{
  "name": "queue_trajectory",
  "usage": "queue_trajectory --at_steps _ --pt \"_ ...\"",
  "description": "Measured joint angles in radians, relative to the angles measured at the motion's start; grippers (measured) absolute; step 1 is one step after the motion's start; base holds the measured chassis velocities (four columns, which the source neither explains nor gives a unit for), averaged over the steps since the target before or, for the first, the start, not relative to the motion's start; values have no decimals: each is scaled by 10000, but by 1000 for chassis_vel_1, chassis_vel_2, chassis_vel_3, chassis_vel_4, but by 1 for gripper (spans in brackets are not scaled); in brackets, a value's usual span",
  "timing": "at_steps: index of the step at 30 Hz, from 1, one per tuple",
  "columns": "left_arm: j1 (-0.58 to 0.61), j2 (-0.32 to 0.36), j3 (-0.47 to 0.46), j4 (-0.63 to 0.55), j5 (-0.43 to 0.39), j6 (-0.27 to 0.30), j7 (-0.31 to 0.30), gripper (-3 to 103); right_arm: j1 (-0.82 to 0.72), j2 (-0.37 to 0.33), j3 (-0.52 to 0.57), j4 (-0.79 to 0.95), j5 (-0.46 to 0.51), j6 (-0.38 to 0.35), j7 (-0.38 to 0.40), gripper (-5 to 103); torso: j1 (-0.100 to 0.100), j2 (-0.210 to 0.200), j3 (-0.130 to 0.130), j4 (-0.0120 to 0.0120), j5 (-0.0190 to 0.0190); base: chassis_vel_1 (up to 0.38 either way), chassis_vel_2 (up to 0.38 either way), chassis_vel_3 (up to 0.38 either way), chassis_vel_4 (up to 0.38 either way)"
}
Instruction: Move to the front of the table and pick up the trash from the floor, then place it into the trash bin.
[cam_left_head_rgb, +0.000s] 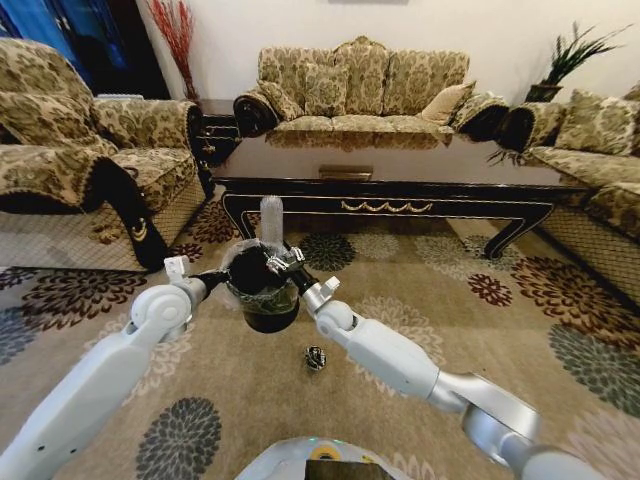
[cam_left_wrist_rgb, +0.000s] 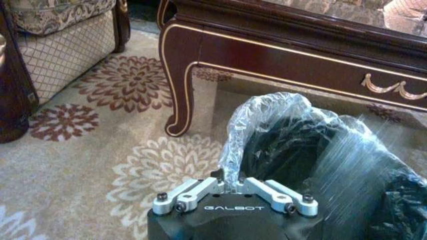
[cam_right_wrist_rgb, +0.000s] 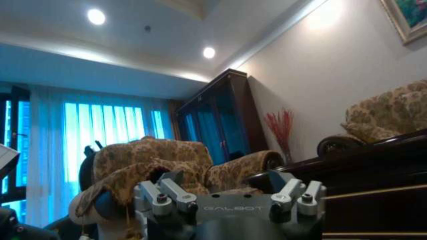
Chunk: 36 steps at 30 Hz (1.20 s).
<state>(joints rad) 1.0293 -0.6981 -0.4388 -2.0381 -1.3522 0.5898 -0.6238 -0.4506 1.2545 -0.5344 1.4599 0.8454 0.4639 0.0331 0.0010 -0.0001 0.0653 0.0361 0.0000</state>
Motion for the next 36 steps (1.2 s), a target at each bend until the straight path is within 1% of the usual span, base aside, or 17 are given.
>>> queue_trajectory --at_steps 1,2,4,8,11,12,13,14,16,17,19,20,21,22,24,31,36 --pt "6 -2 -2 -7 2 0 -4 3 -27 -34 26 29 -2 2 -1 91 0 0 0 0 0 0 0 0 0" --pt "6 -2 -2 -7 2 0 -4 3 -27 -34 26 29 -2 2 -1 91 0 0 0 0 0 0 0 0 0" --pt "30 0 -63 -32 9 -1 -10 3 -195 -175 235 140 -7 -1 38 99 0 0 0 1 1 0 0 0 0" --pt "45 60 -171 -86 -10 -3 -12 3 -383 -395 626 237 -3 -125 254 100 0 0 0 3 0 0 0 0 0" --pt "30 265 -452 -145 -126 -7 -13 3 -675 -1278 1196 545 119 -755 794 100 0 0 0 3 1 0 0 0 0" --pt "30 265 -452 -145 -126 -7 -13 3 -675 -1278 1196 545 119 -755 794 100 0 0 0 3 1 0 0 0 0" --pt "8 350 -547 -149 -178 -10 -15 3 -802 -1625 1327 674 150 -1057 1056 100 0 0 0 -3 0 0 0 0 0" --pt "-43 487 -670 -159 -277 -16 -17 3 -1023 -2055 1486 892 157 -1625 1686 100 0 0 0 -4 4 0 0 0 0" --pt "-95 635 -774 -197 -378 -25 -22 3 -1368 -2390 1670 1041 186 -2437 2877 100 0 1 -1 -3 3 0 0 0 0" --pt "-95 635 -774 -197 -378 -25 -22 3 -1368 -2390 1670 1041 186 -2437 2877 100 0 1 -1 -3 3 0 0 0 0" --pt "-130 794 -797 -293 -464 -27 -25 3 -1835 -2586 1862 1081 528 -3804 4531 100 0 1 0 1 2 0 0 0 0" --pt "-133 846 -803 -346 -485 -27 -26 3 -1998 -2632 1894 1111 823 -4324 5020 100 0 0 0 2 0 0 0 0 0" --pt "-133 846 -803 -346 -485 -27 -26 3 -1998 -2632 1894 1111 823 -4324 5020 100 0 0 0 2 0 0 0 0 0" --pt "-142 928 -818 -442 -512 -27 -27 3 -2295 -2679 1893 1184 1414 -5108 5710 100 0 0 -1 0 0 0 0 0 0" --pt "-151 1009 -843 -565 -546 -27 -38 3 -2761 -2674 1723 1281 1940 -5783 6343 100 0 1 -1 0 1 0 0 0 0" --pt "-35 1095 -854 -735 -580 -24 -98 3 -3633 -2247 941 1335 1754 -6131 6761 100 0 2 -1 1 -2 0 0 0 0" --pt "77 1231 -940 -772 -598 -22 -184 3 -4134 -1727 -104 918 778 -6163 6772 100 0 1 -1 3 2 0 0 0 0"
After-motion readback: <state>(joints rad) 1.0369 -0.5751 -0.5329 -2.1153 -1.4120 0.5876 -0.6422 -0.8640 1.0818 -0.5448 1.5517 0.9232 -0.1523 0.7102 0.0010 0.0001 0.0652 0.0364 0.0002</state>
